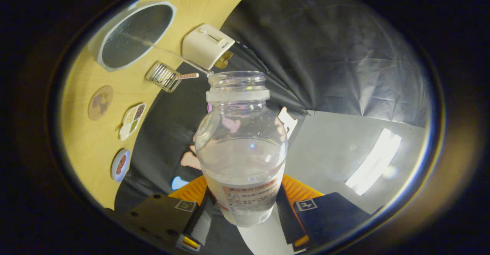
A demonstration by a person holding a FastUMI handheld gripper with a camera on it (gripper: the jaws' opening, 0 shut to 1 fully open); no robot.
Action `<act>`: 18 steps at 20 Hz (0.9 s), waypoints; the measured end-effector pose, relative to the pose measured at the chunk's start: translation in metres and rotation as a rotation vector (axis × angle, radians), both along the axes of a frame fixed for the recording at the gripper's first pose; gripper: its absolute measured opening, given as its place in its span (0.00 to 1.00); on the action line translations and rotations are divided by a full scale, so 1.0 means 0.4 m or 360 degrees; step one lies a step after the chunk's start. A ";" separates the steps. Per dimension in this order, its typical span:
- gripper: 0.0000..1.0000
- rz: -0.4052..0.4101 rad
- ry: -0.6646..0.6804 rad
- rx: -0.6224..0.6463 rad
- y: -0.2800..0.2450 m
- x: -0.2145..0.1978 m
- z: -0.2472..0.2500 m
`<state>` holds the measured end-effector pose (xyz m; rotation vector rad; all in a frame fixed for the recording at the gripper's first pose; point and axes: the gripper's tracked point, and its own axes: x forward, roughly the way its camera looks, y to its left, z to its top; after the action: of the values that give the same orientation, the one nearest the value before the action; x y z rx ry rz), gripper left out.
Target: Take the bottle from table, then pour the juice into the cup, finally place the bottle on the coaster
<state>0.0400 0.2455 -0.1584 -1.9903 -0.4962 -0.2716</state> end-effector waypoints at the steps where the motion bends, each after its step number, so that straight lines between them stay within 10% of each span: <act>1: 0.79 -0.0027 0.0084 0.0096 -0.022 0.009 -0.021; 11: 0.79 -0.0238 0.1019 0.1437 -0.151 0.038 -0.249; 18: 0.79 -0.0140 0.1368 0.2200 -0.119 0.083 -0.307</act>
<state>0.0732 0.1981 -0.2812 -0.6199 0.3204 0.1893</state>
